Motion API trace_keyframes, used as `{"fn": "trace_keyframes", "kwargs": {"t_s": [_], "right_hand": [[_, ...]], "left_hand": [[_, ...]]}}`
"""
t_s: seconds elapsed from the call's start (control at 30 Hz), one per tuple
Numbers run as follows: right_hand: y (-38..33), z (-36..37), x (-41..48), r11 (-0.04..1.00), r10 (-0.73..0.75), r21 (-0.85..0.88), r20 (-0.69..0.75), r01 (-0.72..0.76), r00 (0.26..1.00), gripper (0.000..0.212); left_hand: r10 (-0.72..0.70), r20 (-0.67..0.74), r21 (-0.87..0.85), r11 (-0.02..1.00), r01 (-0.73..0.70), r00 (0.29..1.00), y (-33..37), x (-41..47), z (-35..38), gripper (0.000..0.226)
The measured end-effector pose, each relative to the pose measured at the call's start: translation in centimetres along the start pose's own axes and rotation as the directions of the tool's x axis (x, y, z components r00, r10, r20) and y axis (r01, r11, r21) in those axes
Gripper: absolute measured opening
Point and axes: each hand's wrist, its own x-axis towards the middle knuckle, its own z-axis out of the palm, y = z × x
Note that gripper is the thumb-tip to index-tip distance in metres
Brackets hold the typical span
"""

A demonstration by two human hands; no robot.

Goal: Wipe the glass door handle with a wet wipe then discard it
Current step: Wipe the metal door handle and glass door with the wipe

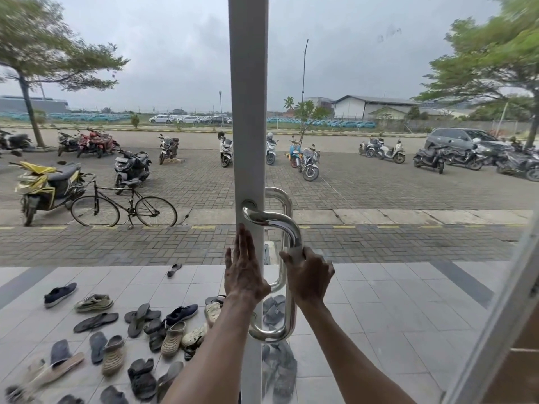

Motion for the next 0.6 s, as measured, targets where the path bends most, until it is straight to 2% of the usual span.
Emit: {"fn": "trace_keyframes", "kwargs": {"t_s": [0.07,0.17,0.3,0.4,0.5,0.6], "right_hand": [[-1.9,-0.8,1.8,0.997,-0.062,0.048,-0.080,0.066,0.995,0.046],[-2.8,-0.9,2.7,0.992,-0.115,0.041,-0.097,0.120,0.989,0.048],[-0.4,0.7,0.2,0.985,0.063,0.164,-0.066,-0.052,0.996,0.049],[1.8,2.3,-2.9,0.962,0.170,0.213,0.030,-0.172,0.985,0.040],[3.1,2.7,-4.5,0.957,0.186,0.207,0.106,-0.205,0.977,0.032],[2.7,2.1,-3.5,0.971,0.159,0.167,0.096,-0.173,0.983,0.027]], "left_hand": [[-0.009,-0.007,-0.015,1.000,0.009,1.000,0.1,0.0,0.2,0.130],[-0.015,-0.018,-0.029,0.999,0.015,1.000,0.3,0.1,0.5,0.128],[0.003,-0.035,-0.032,0.999,-0.004,0.999,0.0,0.2,0.7,0.125],[0.021,-0.035,-0.046,0.999,-0.023,0.999,-0.5,0.2,0.8,0.122],[0.029,-0.029,-0.051,0.998,-0.030,0.999,-0.7,0.2,0.8,0.124],[0.027,-0.030,-0.058,0.998,-0.028,0.999,-0.6,0.2,0.7,0.124]]}}
